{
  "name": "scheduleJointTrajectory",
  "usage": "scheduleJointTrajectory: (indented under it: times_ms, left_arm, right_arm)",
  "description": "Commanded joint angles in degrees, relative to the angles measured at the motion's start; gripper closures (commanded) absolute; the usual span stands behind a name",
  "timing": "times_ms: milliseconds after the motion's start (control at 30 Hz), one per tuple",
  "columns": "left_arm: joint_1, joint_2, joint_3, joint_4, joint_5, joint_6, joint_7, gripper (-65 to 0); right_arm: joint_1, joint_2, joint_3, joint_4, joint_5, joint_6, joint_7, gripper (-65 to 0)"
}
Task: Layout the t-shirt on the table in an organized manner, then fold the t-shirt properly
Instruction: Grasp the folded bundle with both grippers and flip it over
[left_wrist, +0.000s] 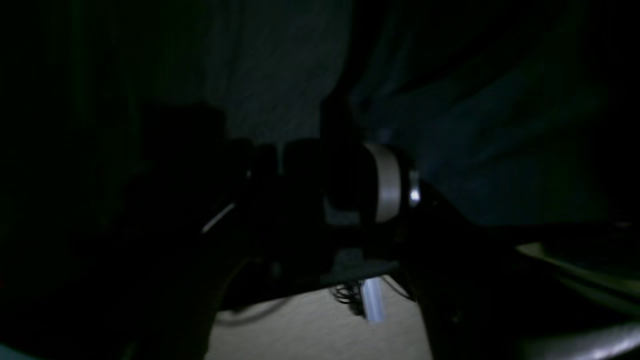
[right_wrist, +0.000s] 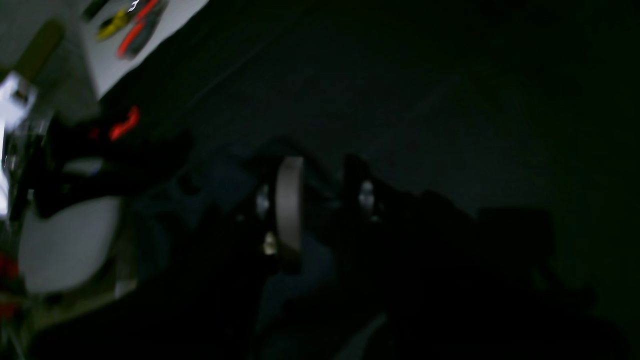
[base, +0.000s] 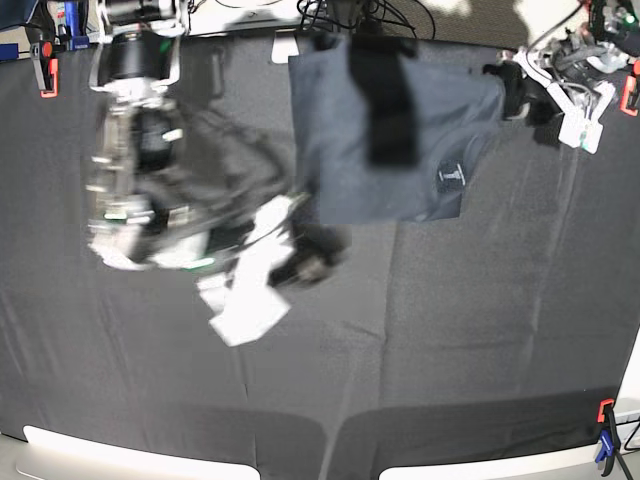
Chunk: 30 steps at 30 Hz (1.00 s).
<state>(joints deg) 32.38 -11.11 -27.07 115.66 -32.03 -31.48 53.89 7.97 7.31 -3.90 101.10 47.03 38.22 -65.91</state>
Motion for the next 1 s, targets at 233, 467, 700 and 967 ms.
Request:
scheduleJointTrajectory:
  times_ms: [233,467,700,967]
  left_arm:
    - [4.4,1.0,-0.2,0.9,-9.0,-2.0,1.9,-17.2]
    - [5.1,4.7,0.7,-6.1,-9.7,-7.2,1.7,-5.3]
    - [-1.8,4.6,4.7,-16.3,-8.8,-7.8,1.7,-5.0]
    - [-12.9,4.4,4.7,-27.3,1.9,-7.7,-2.9,-5.0]
  right_arm:
    - [1.2,0.1,-11.7,-2.9,-18.4,1.0,6.0,-0.3]
    - [1.2,-0.2,-12.6,-10.1,-20.1,1.0,8.1,-0.3]
    - [1.2,-0.2,-12.6,-12.3,-23.6,1.0,10.0,-0.3]
    - [1.2,0.0,-12.6,-12.3,-24.5,0.9,9.4,-0.3]
